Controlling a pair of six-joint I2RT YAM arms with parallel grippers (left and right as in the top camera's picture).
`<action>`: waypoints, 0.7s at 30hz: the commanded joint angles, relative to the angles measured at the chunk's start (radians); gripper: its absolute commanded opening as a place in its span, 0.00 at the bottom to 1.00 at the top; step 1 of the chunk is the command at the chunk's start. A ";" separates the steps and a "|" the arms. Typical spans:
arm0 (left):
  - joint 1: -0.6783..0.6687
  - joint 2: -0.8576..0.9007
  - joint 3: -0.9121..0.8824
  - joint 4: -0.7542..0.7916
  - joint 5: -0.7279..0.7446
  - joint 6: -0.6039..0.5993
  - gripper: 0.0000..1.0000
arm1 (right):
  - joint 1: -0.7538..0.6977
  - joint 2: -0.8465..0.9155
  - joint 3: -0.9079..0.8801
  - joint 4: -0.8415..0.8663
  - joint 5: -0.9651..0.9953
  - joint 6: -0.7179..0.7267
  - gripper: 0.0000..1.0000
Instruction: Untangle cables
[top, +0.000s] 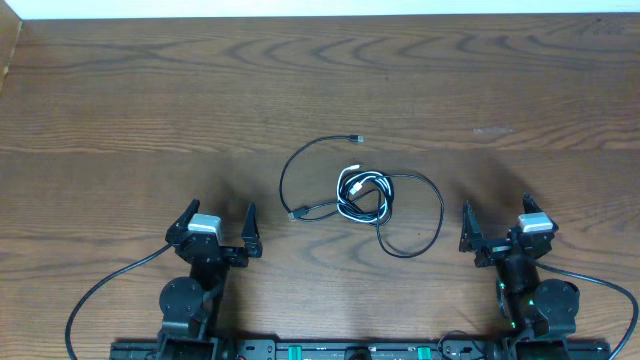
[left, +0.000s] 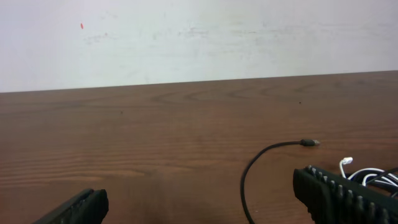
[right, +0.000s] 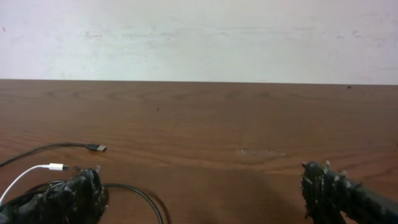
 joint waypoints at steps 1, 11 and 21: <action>0.005 0.000 -0.023 -0.025 0.016 0.018 1.00 | 0.009 -0.003 -0.002 -0.004 0.005 -0.016 0.99; 0.005 0.000 -0.023 -0.025 0.016 0.018 1.00 | 0.009 -0.003 -0.002 -0.004 0.005 -0.016 0.99; 0.005 0.000 -0.023 -0.026 -0.010 0.018 1.00 | 0.009 -0.003 -0.002 -0.004 0.005 -0.016 0.99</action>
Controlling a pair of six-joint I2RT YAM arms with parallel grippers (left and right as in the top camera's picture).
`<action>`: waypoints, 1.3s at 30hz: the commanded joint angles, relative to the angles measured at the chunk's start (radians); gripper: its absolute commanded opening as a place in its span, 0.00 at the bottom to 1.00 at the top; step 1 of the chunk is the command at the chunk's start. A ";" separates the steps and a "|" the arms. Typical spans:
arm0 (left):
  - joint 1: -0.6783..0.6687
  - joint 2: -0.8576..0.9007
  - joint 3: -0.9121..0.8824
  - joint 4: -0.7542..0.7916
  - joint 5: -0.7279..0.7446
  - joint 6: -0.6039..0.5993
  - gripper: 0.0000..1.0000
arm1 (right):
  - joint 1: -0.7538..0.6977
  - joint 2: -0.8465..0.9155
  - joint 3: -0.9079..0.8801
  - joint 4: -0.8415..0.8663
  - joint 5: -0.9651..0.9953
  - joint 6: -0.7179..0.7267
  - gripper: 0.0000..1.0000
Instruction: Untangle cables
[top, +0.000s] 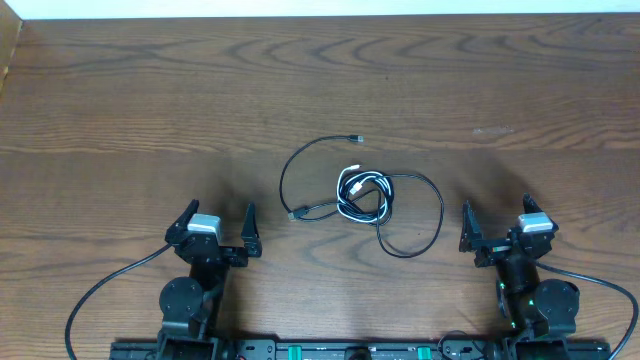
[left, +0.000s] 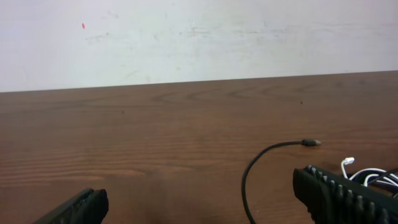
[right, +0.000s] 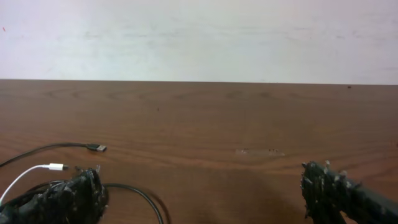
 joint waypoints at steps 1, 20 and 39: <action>0.005 0.000 -0.023 -0.025 -0.006 0.018 1.00 | 0.009 -0.003 -0.002 -0.004 0.005 -0.016 0.99; 0.005 0.001 -0.017 -0.030 -0.001 -0.321 1.00 | 0.009 -0.003 -0.002 -0.004 0.005 -0.016 0.99; 0.005 0.270 0.380 -0.302 0.089 -0.337 1.00 | 0.009 -0.003 -0.002 -0.004 0.005 -0.016 0.99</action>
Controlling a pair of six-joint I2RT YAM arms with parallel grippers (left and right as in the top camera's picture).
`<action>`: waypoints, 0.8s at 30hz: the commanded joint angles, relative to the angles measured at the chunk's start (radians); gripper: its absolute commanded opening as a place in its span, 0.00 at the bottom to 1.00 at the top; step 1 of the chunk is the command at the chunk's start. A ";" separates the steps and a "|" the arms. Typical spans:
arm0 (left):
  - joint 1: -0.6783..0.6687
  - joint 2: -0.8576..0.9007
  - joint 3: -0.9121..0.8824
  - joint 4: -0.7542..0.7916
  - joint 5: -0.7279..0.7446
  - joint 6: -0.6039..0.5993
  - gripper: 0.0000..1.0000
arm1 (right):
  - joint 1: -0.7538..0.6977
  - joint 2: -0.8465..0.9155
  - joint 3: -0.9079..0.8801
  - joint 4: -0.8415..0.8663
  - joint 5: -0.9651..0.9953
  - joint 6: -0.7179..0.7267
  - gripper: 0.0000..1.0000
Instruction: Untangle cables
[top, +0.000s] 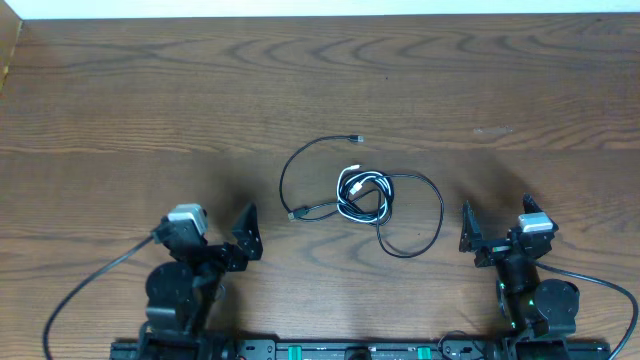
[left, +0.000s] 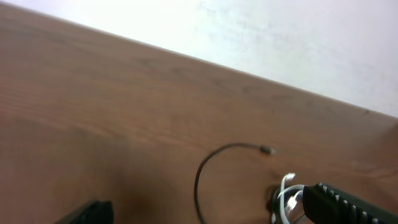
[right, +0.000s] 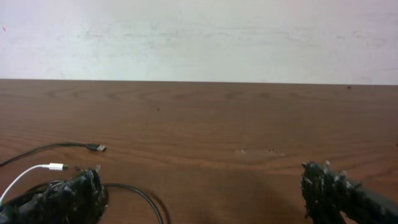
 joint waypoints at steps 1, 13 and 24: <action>0.005 0.095 0.108 -0.011 0.018 -0.011 1.00 | 0.009 -0.004 -0.002 -0.003 0.005 -0.016 0.99; -0.002 0.476 0.510 -0.277 0.257 -0.048 1.00 | 0.009 -0.004 -0.002 -0.004 0.005 -0.016 0.99; -0.028 0.653 0.571 -0.222 0.485 -0.186 1.00 | 0.009 -0.004 -0.002 -0.003 0.005 -0.016 0.99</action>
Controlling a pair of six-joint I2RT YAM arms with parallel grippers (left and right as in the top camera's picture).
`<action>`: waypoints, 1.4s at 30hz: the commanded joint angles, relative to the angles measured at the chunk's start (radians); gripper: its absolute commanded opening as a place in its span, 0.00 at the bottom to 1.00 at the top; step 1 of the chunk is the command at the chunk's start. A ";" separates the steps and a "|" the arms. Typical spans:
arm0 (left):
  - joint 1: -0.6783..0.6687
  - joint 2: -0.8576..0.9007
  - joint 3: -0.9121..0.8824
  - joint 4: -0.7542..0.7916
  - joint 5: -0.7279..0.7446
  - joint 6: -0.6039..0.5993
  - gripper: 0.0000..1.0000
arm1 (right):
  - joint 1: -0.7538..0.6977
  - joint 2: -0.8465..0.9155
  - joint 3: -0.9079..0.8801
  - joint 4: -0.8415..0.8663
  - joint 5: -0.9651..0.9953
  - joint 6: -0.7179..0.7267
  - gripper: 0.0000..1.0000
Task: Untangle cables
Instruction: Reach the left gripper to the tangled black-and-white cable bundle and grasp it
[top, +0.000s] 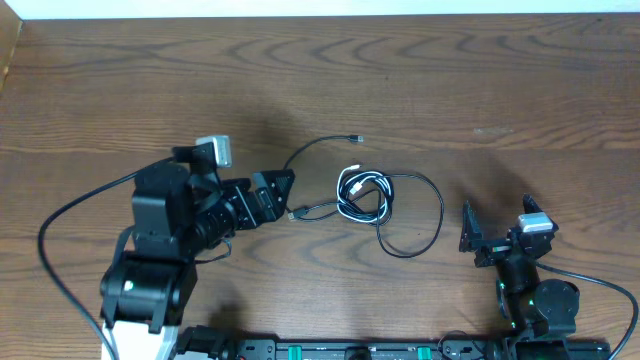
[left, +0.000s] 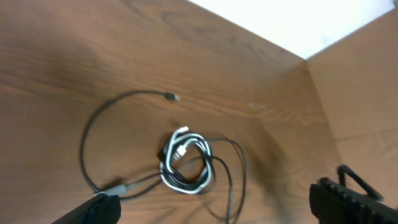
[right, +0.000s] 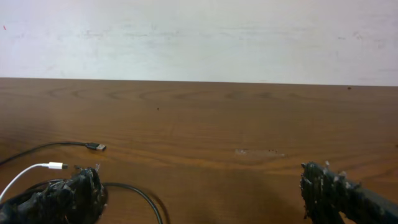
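Note:
On the wooden table (top: 150, 80) lies the tangle: a white and black coil (top: 362, 193) with a thin black cable (top: 283, 170) looping out to its left and another black loop (top: 435, 215) to its right. My left gripper (top: 278, 190) hovers open just left of the coil, beside the loop's grey plug (top: 297, 213). The left wrist view looks down on the coil (left: 186, 165), with the gripper (left: 214, 200) wide open and holding nothing. My right gripper (top: 497, 220) rests open, low at the near right, and its view (right: 199, 196) shows the cable ends at left.
The arms' bases and a black rail (top: 330, 350) run along the near edge. The left arm's own black cable (top: 60, 235) trails at the left. A pale scuff (top: 492, 130) marks the table at the right. A white wall (right: 199, 37) backs the far edge.
My left arm has gone from low at its base to raised and stretched towards the tangle, its camera now looking down on the coil. The cables and the right arm have not moved.
Both arms rested low at the near edge with open grippers, and the tangle lay in the middle. Then the left arm had turned and tilted towards the cables. Now its open gripper hangs beside the coil. The cables lie as they did.

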 joint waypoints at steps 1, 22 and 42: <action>-0.003 0.038 0.015 0.040 0.068 -0.078 1.00 | 0.009 -0.004 -0.002 -0.004 0.005 -0.016 0.99; -0.624 0.444 0.015 0.021 -0.681 -0.896 0.80 | 0.009 -0.004 -0.002 -0.004 0.005 -0.016 0.99; -0.635 0.890 0.015 0.335 -0.682 -0.943 0.66 | 0.009 -0.004 -0.002 -0.004 0.005 -0.016 0.99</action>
